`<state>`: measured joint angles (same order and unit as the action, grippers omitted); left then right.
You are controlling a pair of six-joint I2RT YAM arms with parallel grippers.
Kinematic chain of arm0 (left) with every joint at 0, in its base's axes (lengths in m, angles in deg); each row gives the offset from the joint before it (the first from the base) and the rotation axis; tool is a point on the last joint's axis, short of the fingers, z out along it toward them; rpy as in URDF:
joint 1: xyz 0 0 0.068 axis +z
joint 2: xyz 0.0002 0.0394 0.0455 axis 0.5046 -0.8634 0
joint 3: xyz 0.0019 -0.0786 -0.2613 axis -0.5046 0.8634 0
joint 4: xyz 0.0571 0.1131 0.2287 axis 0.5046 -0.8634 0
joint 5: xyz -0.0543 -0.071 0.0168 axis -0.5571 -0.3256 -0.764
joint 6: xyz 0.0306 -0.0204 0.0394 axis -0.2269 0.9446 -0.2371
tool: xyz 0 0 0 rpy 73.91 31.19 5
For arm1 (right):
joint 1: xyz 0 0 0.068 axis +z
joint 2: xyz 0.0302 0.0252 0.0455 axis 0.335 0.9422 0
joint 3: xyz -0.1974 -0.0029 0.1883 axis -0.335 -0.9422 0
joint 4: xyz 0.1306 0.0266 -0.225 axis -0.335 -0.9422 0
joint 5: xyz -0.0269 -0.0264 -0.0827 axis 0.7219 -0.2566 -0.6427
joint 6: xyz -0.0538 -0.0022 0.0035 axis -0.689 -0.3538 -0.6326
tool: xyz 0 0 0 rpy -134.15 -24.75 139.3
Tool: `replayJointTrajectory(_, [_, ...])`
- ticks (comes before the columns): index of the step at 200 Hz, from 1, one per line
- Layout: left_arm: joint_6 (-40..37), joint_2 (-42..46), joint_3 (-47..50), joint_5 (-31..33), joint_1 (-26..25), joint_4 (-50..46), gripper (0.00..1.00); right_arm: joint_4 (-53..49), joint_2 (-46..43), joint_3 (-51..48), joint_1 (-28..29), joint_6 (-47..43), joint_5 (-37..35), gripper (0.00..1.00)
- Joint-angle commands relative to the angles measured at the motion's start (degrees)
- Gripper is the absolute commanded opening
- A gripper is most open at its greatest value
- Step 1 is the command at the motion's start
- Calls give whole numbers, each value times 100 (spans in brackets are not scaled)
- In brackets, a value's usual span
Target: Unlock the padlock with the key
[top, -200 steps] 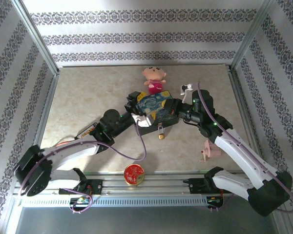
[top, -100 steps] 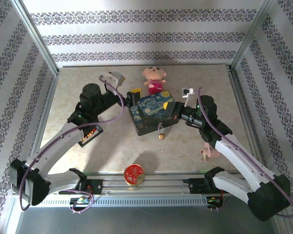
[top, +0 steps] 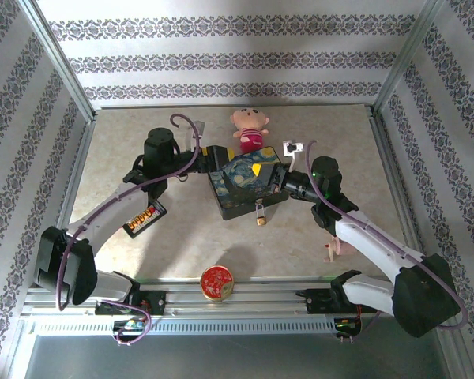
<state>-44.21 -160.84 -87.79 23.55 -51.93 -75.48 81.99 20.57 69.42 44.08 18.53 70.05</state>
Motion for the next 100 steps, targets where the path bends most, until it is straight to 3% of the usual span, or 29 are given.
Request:
replayJointTrajectory(1, [7,270,140,-263,18,508,76,781,92,-62,-8,235,98,0])
replayJointTrajectory(48, [51,250,375,-367,-133,1228,63,1589,375,23,104,961,103,0])
replayJointTrajectory(100, [327,32,353,-547,-312,1901,49,1753,578,279,364,1014,121,0])
